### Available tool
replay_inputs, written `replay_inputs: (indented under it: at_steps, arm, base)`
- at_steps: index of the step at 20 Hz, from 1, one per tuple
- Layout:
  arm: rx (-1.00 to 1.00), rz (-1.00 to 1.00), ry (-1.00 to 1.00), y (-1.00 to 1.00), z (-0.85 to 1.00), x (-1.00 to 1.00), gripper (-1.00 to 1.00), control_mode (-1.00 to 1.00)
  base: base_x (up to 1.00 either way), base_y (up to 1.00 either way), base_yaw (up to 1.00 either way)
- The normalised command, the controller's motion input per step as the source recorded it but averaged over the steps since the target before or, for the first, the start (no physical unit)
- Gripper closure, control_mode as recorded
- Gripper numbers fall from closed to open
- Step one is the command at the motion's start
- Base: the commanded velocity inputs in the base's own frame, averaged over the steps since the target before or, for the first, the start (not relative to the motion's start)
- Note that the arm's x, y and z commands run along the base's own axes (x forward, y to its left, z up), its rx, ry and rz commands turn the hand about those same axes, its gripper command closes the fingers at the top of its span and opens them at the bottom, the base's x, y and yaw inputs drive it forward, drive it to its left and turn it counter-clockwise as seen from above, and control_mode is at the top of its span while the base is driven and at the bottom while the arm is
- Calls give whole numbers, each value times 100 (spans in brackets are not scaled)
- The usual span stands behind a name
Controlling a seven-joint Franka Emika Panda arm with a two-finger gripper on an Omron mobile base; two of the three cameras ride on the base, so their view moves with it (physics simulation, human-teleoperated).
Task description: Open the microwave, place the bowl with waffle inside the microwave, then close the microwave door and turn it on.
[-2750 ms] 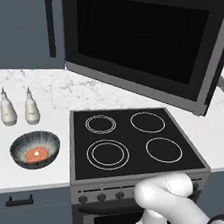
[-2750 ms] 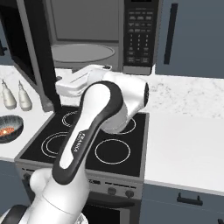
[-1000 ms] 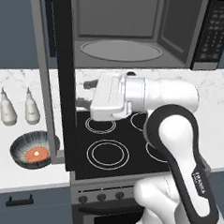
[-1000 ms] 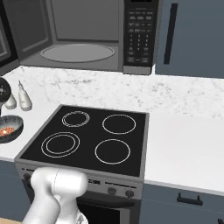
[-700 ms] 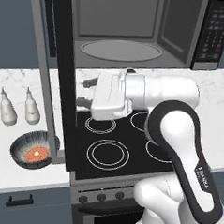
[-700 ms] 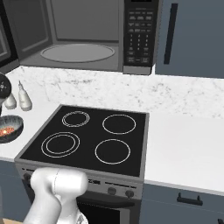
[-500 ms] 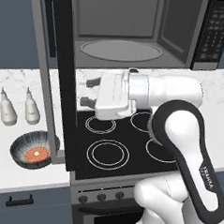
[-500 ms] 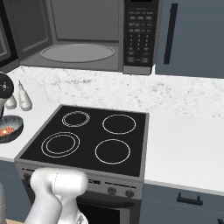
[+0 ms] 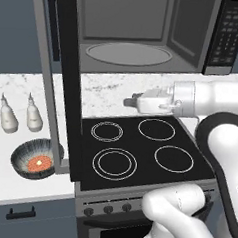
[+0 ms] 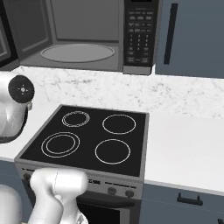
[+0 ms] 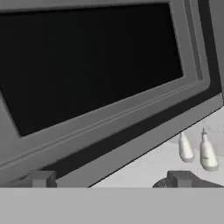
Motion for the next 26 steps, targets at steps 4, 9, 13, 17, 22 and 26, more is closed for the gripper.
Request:
replay_inputs:
  at_steps: [4,9,13,17,22,26]
  arm:
    - [-1,-36,42,-78,-56,0,-100,-100]
    - [-13,-26,34,-25,-97,5,-100,-100]
    - [-11,-16,35,0,-94,51,-100,-100]
    - [-11,-14,18,4,-60,72,-100,-100]
    - [-19,-3,2,68,-58,35,-100,-100]
    - [-9,1,16,83,-51,47,-100,-100]
  base:
    - [0,0,0]
    - [0,0,0]
    - [0,0,0]
    - [0,0,0]
    - [0,0,0]
    - [0,0,0]
